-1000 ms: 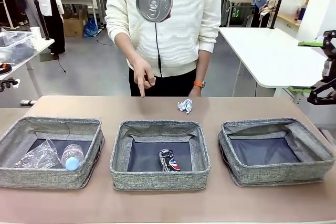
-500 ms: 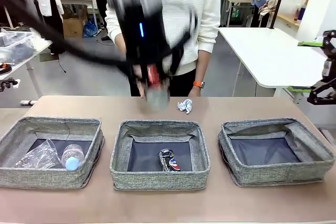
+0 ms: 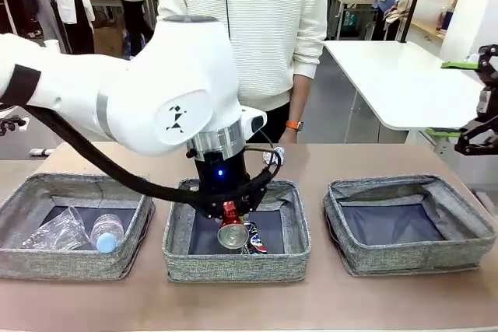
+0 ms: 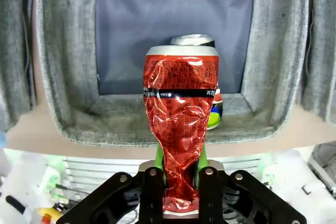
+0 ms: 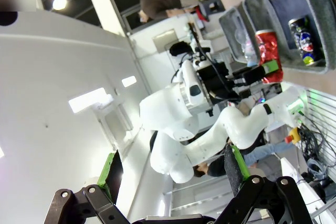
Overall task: Sort the waste into the appropriate baskets.
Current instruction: Place the picked waste into the Fabric basket indicated by the person.
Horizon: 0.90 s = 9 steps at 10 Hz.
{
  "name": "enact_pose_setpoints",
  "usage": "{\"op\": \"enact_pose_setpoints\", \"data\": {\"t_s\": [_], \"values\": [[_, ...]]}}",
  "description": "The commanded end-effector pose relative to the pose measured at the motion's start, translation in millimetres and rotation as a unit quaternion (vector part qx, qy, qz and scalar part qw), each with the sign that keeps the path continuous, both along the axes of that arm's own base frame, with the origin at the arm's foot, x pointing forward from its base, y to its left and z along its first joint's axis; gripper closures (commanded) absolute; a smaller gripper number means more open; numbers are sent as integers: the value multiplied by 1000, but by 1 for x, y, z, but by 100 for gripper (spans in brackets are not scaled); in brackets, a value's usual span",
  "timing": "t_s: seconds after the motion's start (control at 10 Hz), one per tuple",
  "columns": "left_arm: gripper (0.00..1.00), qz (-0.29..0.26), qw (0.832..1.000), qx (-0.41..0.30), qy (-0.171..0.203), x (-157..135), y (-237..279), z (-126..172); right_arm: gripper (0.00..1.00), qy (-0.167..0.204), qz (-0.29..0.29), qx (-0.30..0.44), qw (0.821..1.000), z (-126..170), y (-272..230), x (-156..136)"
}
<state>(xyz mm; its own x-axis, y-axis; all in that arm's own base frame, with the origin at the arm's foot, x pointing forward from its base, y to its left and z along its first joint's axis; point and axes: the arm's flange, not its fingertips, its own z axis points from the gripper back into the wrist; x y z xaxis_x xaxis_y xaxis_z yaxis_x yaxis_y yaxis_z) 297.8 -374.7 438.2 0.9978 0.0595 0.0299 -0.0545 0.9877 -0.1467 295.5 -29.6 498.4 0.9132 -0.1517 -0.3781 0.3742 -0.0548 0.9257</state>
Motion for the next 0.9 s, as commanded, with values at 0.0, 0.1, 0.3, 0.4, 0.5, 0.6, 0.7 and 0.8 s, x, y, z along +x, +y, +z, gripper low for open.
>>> {"op": "enact_pose_setpoints", "data": {"t_s": [0.0, 0.1, 0.3, 0.4, 0.5, 0.6, 0.7, 0.8], "values": [[77, 11, 1000, 0, -18, 3, -2, 18, 0, -9, -1, 9, 1000, 1, 1, -2], [77, 12, 1000, 0, -17, 4, -3, 17, 0, -9, -1, 9, 1000, 1, 1, -2], [20, 18, 1000, -3, -25, 5, -4, 17, 0, -9, -1, 9, 1000, 1, 1, -2], [19, 20, 999, -6, -31, 5, -3, 18, 0, -9, -1, 9, 1000, 1, 1, -2], [0, 22, 999, -5, -33, 5, -3, 18, 0, -9, -1, 9, 1000, 1, 1, -2], [16, 24, 999, -5, -34, 5, -3, 19, 0, -9, -1, 9, 1000, 1, 1, -2], [0, 24, 999, -5, -33, 5, -3, 20, 0, -9, -1, 9, 1000, 1, 1, -2], [0, 24, 999, -7, -32, 6, -3, 21, 0, -9, -1, 9, 1000, 1, 1, -2]]}}
